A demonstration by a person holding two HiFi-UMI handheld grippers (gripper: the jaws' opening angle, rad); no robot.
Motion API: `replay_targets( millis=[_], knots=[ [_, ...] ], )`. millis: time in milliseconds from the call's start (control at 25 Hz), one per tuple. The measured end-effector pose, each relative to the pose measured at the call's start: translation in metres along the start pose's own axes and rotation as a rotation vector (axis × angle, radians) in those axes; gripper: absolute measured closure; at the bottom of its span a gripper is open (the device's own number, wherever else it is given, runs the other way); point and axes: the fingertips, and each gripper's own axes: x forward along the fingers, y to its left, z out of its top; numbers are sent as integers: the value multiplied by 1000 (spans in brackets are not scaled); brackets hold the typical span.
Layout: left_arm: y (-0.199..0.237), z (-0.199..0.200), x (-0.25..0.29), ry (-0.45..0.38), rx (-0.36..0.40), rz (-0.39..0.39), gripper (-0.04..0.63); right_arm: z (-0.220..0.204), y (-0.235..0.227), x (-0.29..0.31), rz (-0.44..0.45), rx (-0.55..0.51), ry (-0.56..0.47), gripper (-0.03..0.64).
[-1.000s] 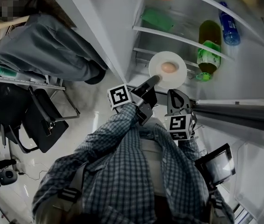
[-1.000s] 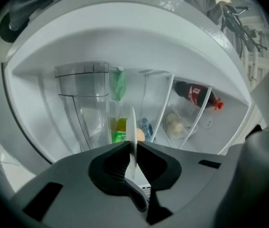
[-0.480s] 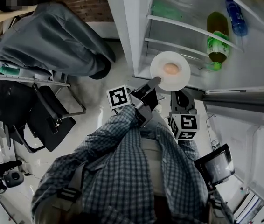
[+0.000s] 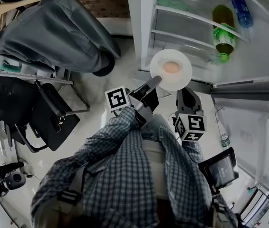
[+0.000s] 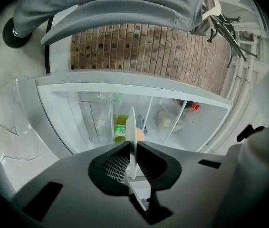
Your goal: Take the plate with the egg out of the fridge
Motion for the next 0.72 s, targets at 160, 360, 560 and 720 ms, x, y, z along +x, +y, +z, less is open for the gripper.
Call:
replay_targets(
  millis=[160, 360, 560, 720],
  knots=[
    [-5, -6, -10, -29, 21, -6, 549, 3, 5, -8, 29, -2, -20, 611],
    [-13, -23, -22, -75, 26, -14, 549, 2, -1, -28, 50, -15, -39, 611],
    [-12, -49, -38, -114, 35, -9, 549, -3, -3, -61, 60, -24, -64, 611],
    [-14, -74, -53, -120, 38, -6, 549, -12, -2, -86, 63, -19, -67, 611]
  ],
)
